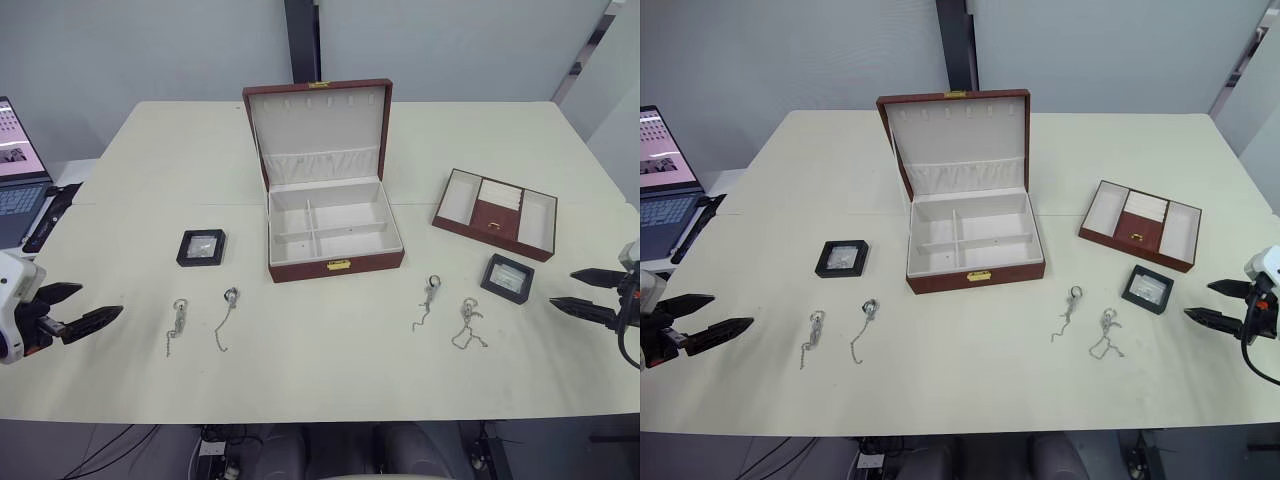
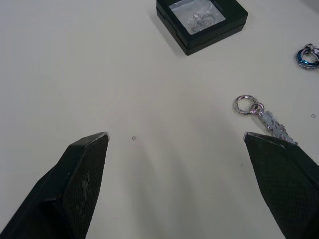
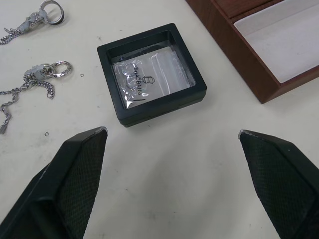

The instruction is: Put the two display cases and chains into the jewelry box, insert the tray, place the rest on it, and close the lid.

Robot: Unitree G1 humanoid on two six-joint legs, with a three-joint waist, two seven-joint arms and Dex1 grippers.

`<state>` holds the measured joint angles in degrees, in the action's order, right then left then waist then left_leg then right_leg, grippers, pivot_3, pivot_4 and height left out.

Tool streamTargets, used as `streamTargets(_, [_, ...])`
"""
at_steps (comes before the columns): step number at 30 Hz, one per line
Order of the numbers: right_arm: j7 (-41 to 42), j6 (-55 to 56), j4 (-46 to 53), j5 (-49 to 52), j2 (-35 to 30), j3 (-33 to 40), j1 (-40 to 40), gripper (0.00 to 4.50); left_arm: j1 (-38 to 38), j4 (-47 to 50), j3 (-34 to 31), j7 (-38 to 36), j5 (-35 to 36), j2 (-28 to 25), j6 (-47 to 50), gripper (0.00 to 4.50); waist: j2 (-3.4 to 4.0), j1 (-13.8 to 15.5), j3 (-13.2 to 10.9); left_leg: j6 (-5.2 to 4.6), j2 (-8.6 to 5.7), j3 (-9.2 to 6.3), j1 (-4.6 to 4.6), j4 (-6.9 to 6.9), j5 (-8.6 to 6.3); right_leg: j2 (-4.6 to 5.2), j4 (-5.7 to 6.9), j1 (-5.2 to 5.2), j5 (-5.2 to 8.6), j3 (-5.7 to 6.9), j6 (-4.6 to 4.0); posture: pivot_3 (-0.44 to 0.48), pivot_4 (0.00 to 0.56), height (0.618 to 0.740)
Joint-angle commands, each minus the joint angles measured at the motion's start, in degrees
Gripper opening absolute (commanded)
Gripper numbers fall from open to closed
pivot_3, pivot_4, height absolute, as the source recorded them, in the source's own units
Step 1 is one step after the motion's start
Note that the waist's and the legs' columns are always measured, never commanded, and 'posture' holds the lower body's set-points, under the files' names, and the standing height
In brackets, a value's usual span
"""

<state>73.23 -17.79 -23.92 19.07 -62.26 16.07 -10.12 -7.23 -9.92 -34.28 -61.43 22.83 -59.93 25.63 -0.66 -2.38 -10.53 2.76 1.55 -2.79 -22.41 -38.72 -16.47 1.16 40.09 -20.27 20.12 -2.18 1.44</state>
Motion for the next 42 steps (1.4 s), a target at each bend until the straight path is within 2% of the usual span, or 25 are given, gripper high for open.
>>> streamTargets(1, [-0.2,0.7,0.5,0.1,-0.3,0.7,-1.0,4.47,0.0,-0.4,-1.0,0.4,-0.7,-0.8,-1.2,4.50,0.00,0.0,0.0,0.00,0.00,0.00,0.00,0.00,0.00,0.00,0.00,0.00,0.00,0.00,0.00,0.000,0.150,0.740])
streamTargets(11, [-1.1,1.1,-0.2,0.1,0.4,0.8,-2.0,4.47,0.7,-2.4,-0.1,1.6,-3.4,-1.0,-3.0,4.50,0.00,0.0,0.0,0.00,0.00,0.00,0.00,0.00,0.00,0.00,0.00,0.00,0.00,0.00,0.00,0.000,0.150,0.740])
streamTargets(30, [-1.2,2.2,-1.9,-0.2,0.3,0.4,-3.6,4.47,2.6,-2.7,-0.2,2.7,-3.3,0.2,-3.6,4.50,0.00,0.0,0.0,0.00,0.00,0.01,0.00,0.00,0.00,0.00,0.00,-0.01,0.00,-0.01,0.00,0.000,0.150,0.740])
streamTargets(36, [-4.2,-4.1,7.3,6.7,4.1,3.8,-5.7,4.47,5.1,5.0,-2.9,5.4,2.6,3.3,2.3,4.50,0.00,-0.1,0.0,0.00,0.02,0.01,0.00,-0.01,0.00,0.00,0.04,-0.01,0.00,-0.02,0.00,0.000,0.150,0.740])
streamTargets(40, [-7.9,-8.3,14.9,9.6,7.9,3.3,-7.4,4.47,8.5,13.1,-0.9,8.7,7.1,5.9,8.0,4.50,-0.01,0.0,0.0,0.00,0.02,-0.03,-0.03,-0.02,0.00,0.00,0.06,-0.01,0.00,0.00,0.01,0.000,0.150,0.740])
streamTargets(42, [-10.7,-9.4,18.1,9.9,10.5,1.6,-9.1,4.47,11.5,15.5,2.1,11.3,7.5,7.7,9.3,4.50,-0.02,0.2,0.0,0.00,0.01,-0.05,-0.06,-0.03,0.00,0.00,0.04,-0.01,0.00,0.02,0.01,0.000,0.150,0.740])
